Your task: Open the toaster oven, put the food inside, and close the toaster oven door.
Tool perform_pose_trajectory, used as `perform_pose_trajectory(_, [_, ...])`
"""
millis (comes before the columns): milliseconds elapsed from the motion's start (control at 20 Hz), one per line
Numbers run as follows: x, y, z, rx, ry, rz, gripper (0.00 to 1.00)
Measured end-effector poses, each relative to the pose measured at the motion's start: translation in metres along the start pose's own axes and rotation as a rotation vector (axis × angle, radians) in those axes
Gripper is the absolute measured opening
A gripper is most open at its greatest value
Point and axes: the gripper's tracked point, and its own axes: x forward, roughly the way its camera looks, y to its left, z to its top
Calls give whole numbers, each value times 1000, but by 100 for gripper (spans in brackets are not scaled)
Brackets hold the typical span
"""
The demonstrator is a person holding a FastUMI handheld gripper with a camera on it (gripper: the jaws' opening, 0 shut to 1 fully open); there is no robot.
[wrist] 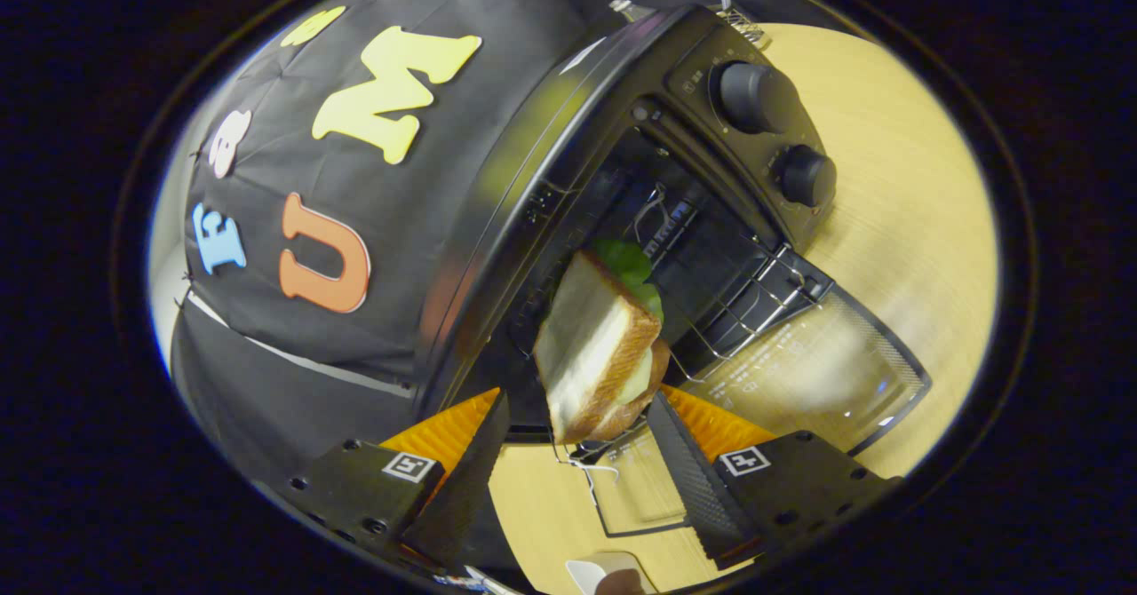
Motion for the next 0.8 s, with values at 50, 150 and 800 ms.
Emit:
perform_pose_trajectory(50, [-3, -2, -2, -14, 11, -19, 100])
perform_pose_trajectory(150, [-11, -4, -5, -49, 22, -46, 100])
perform_pose_trajectory(800, [-99, 22, -45, -421, 41, -74, 100])
